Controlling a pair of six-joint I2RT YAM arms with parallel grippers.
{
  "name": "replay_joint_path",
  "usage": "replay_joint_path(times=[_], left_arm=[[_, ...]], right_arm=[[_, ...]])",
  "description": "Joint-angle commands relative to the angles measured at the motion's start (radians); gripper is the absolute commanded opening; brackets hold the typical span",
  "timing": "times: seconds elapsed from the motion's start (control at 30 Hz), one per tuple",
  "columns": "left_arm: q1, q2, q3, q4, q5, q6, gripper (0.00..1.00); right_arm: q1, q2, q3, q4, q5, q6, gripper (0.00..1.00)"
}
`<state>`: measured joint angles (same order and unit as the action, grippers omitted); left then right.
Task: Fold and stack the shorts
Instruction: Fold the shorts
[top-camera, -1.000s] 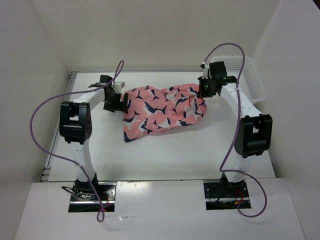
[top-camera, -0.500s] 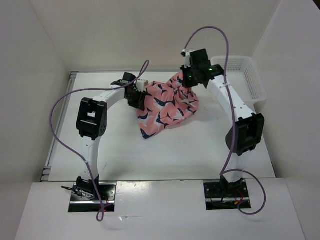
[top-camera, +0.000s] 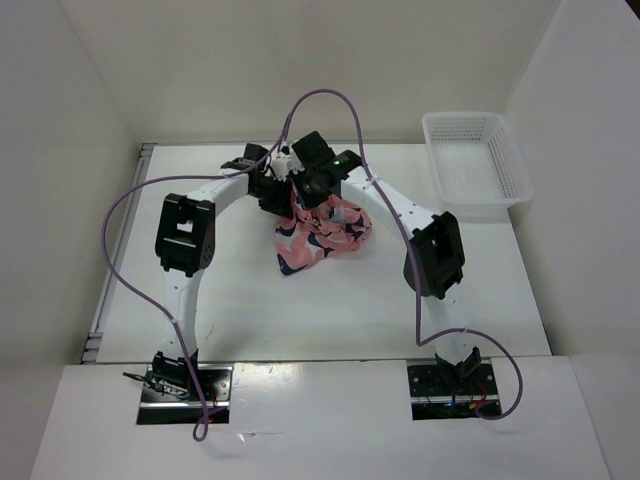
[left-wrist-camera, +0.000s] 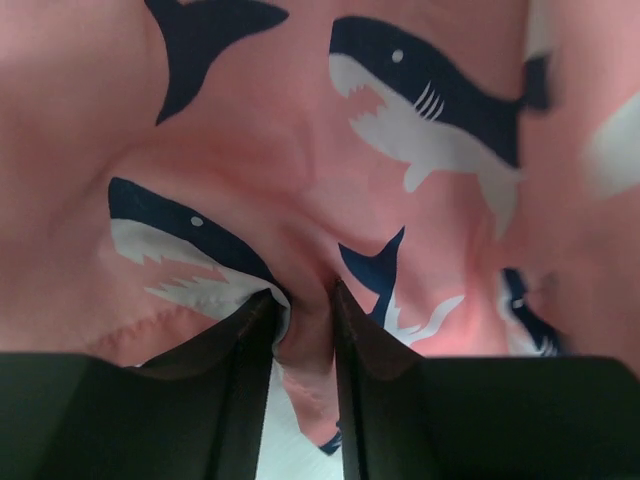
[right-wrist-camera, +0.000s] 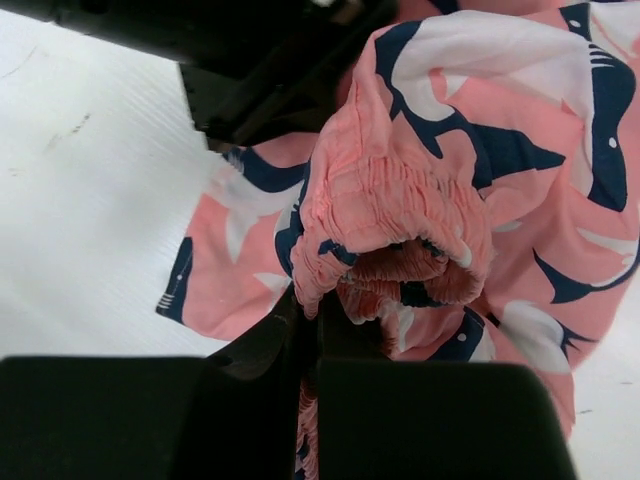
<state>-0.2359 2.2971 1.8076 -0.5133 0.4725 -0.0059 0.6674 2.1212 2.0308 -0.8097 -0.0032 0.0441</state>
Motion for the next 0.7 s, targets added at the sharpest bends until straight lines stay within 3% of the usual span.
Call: replay_joint_path(times=[0.0,0.33,0.53,0.67], left_arm=[[0.004,0.032,0.03,0.009,0.075,0.006,0.35],[0.023,0.041,0.039,0.009,0.146,0.006,0.34],[0.023,0.041,0.039,-0.001,0.155,0.006,0.33],[0.043,0.032,0.039,-0.001,0.083,0.006,0.42]], right_arm=[[0.028,0.035,0.084,0.003,-0.014,0.043,0.0],[0.055,0.124,0.318,0.012,-0.055,0.112,0.0],[0.055,0.187,0.27,0.012,-0.055,0.112,0.0],[0.055,0.229,0.259,0.021,-0.095,0.059,0.03]])
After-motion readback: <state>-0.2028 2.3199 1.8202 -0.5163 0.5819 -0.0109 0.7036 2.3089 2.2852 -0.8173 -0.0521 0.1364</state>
